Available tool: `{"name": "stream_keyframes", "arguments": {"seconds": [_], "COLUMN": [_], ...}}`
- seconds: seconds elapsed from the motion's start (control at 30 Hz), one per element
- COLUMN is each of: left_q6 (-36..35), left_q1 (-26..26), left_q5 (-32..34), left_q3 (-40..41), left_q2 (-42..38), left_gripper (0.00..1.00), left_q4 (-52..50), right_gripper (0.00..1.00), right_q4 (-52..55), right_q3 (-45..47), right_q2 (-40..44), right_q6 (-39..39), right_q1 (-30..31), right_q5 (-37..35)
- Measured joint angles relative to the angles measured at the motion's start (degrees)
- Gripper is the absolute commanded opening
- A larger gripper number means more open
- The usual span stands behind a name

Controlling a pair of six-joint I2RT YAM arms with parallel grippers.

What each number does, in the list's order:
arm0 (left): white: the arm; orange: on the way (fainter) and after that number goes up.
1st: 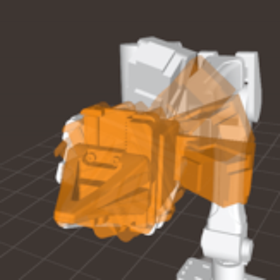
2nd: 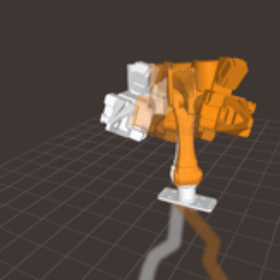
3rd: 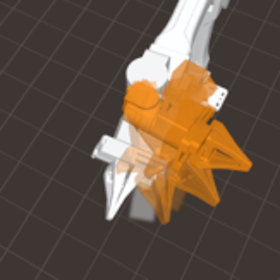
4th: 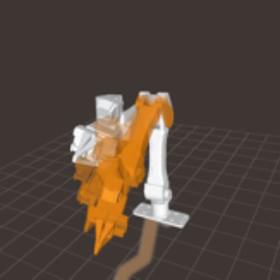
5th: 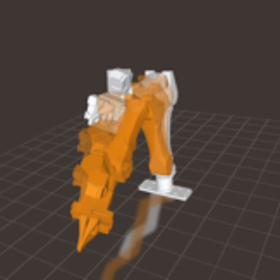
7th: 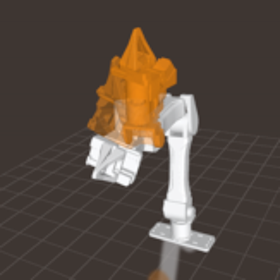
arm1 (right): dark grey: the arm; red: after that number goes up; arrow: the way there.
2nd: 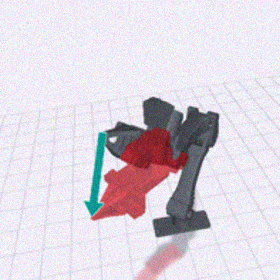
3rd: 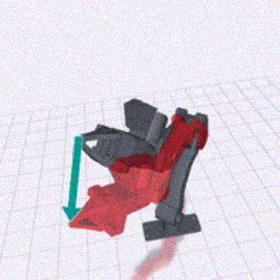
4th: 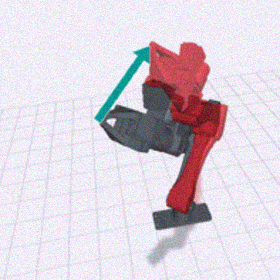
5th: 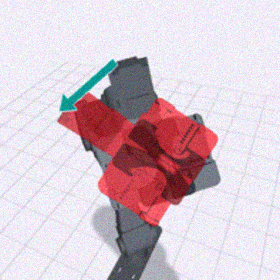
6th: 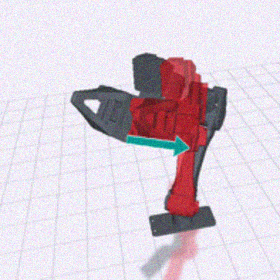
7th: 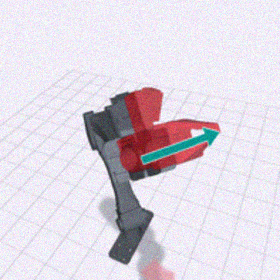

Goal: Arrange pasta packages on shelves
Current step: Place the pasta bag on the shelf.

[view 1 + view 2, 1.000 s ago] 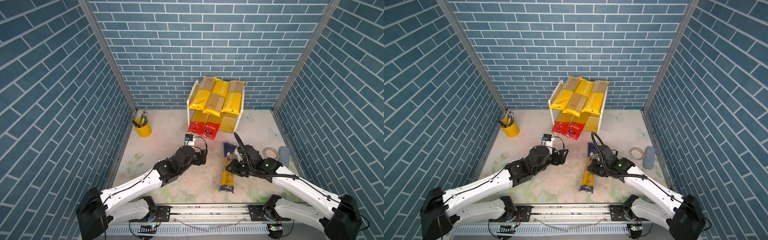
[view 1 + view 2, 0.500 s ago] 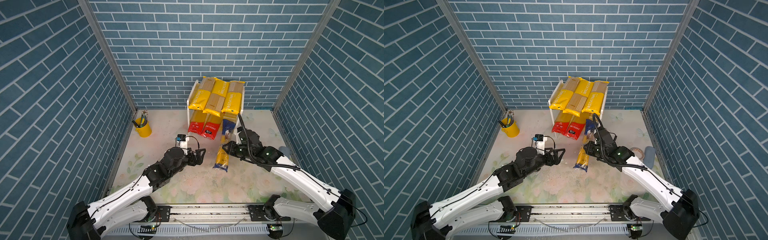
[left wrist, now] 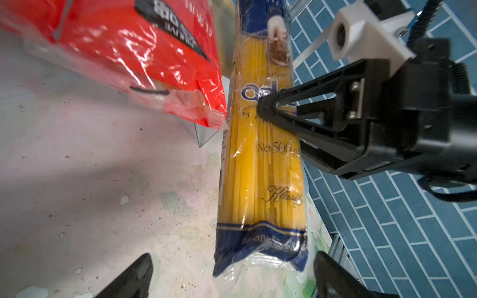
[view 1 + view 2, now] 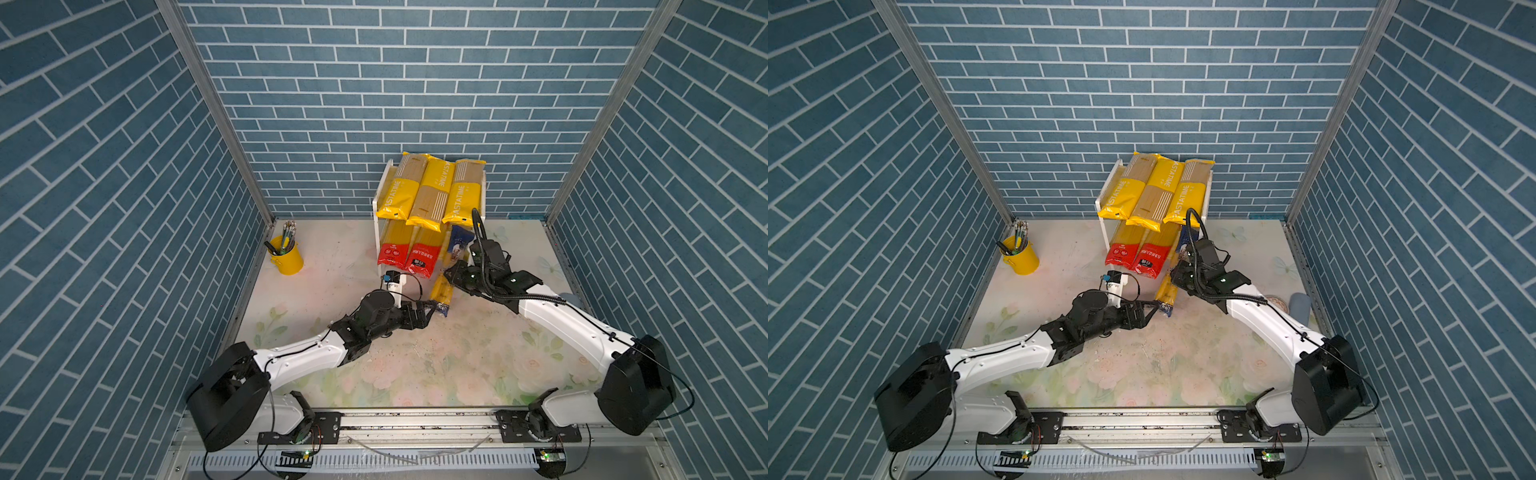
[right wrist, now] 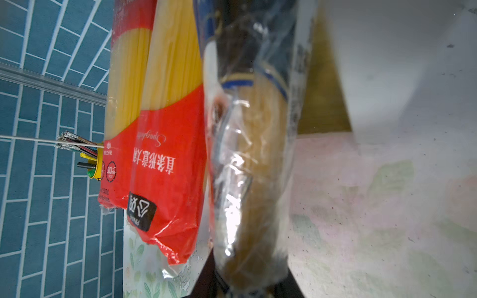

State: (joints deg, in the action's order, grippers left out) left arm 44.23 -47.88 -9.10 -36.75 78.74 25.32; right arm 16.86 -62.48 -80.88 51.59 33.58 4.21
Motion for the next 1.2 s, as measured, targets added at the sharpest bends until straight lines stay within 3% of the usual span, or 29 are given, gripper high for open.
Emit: {"name": "stream_keyframes", "arguments": {"seconds": [0.17, 0.27, 0.53, 0.7, 0.87, 1.0, 1.2], "left_q6": [2.97, 5.09, 11.91, 15.87, 18.51, 21.77, 25.99], "left_q1": [2.45, 3.13, 3.1, 3.08, 2.25, 0.63, -1.33], "left_q5": [-2.01, -3.76, -7.1, -6.6, -4.74, -1.97, 3.43], "left_q3": [-1.57, -4.33, -6.78, -7.15, -7.17, -7.17, -7.63], "left_q2": [5.9, 9.81, 18.21, 20.9, 21.42, 22.29, 24.63], "left_gripper": [0.9, 0.8, 0.38, 0.19, 0.12, 0.0, 0.0], "left_q4": [5.62, 8.81, 20.24, 25.03, 26.91, 29.55, 33.48], "right_gripper": [0.01, 0.02, 0.07, 0.18, 0.29, 0.37, 0.43], "right_q4": [-1.01, -1.9, -2.56, -3.13, -3.23, -3.19, -3.06], "right_q3": [-1.36, -1.49, -1.51, -1.51, -1.51, -1.51, -1.44], "right_q2": [-1.79, -2.43, -3.23, -3.23, -3.08, -2.69, -0.96], "right_q6": [0.0, 0.0, -1.77, -2.58, -2.67, -2.58, -2.38], "right_q1": [-0.35, -0.59, -1.11, -1.88, -2.12, -2.19, -2.45], "right_q5": [-0.98, -1.49, -2.95, -3.3, -3.5, -4.04, -3.63]}}
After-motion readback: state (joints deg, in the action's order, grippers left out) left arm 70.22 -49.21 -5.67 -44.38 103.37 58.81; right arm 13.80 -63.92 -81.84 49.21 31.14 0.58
